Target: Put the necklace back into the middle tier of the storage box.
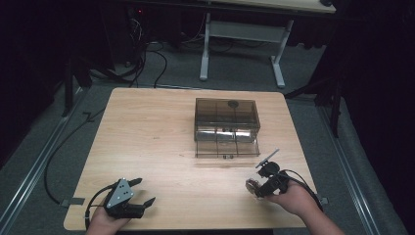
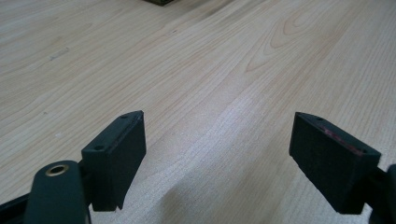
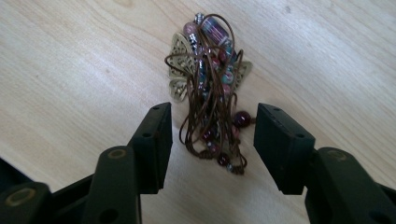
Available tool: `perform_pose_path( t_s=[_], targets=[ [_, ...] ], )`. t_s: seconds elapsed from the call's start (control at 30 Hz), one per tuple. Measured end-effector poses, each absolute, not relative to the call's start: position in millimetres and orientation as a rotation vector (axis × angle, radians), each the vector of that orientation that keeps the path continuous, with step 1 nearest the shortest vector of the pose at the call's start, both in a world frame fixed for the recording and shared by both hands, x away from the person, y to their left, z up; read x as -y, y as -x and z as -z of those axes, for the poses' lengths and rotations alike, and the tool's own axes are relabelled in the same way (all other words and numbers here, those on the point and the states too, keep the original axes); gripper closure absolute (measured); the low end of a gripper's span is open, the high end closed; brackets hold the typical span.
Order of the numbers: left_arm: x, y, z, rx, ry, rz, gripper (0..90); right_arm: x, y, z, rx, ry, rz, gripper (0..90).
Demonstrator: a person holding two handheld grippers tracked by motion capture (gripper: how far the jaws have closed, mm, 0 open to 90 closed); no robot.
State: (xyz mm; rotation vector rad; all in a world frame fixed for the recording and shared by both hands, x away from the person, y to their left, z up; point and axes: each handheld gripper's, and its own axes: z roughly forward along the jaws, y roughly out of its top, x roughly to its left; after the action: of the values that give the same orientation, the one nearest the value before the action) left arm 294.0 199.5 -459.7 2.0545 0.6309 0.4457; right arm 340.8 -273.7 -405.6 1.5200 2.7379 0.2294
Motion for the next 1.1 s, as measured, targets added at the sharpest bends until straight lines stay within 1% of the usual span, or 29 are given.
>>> perform_pose_path(
  t_s=[0.13, 0.5, 0.53, 0.57, 0.83, 1.1],
  targets=[
    [-199.4, -294.0, 459.7, -0.630, -2.055, -0.446, 19.2, 269.3, -345.4, 410.5, -2.740, -1.498, -0.204, 54.8],
    [-199.2, -294.0, 459.8, -0.628, -2.056, -0.444, 19.2, 261.8, -350.5, 413.7, -2.747, -1.462, -0.142, 64.0],
    [-199.2, -293.9, 459.8, -0.627, -2.057, -0.445, 19.2, 261.0, -350.5, 413.5, -2.747, -1.458, -0.133, 65.2],
    [-199.2, -293.9, 459.8, -0.627, -2.056, -0.444, 19.2, 260.5, -350.9, 413.7, -2.748, -1.441, -0.134, 70.0],
    [-199.1, -293.9, 459.8, -0.628, -2.056, -0.444, 19.2, 256.4, -349.6, 412.5, -2.749, -1.407, -0.106, 71.8],
    [-199.2, -293.9, 459.8, -0.627, -2.055, -0.444, 19.2, 256.9, -352.8, 396.0, -2.732, -1.421, -0.161, 71.9]
  ],
)
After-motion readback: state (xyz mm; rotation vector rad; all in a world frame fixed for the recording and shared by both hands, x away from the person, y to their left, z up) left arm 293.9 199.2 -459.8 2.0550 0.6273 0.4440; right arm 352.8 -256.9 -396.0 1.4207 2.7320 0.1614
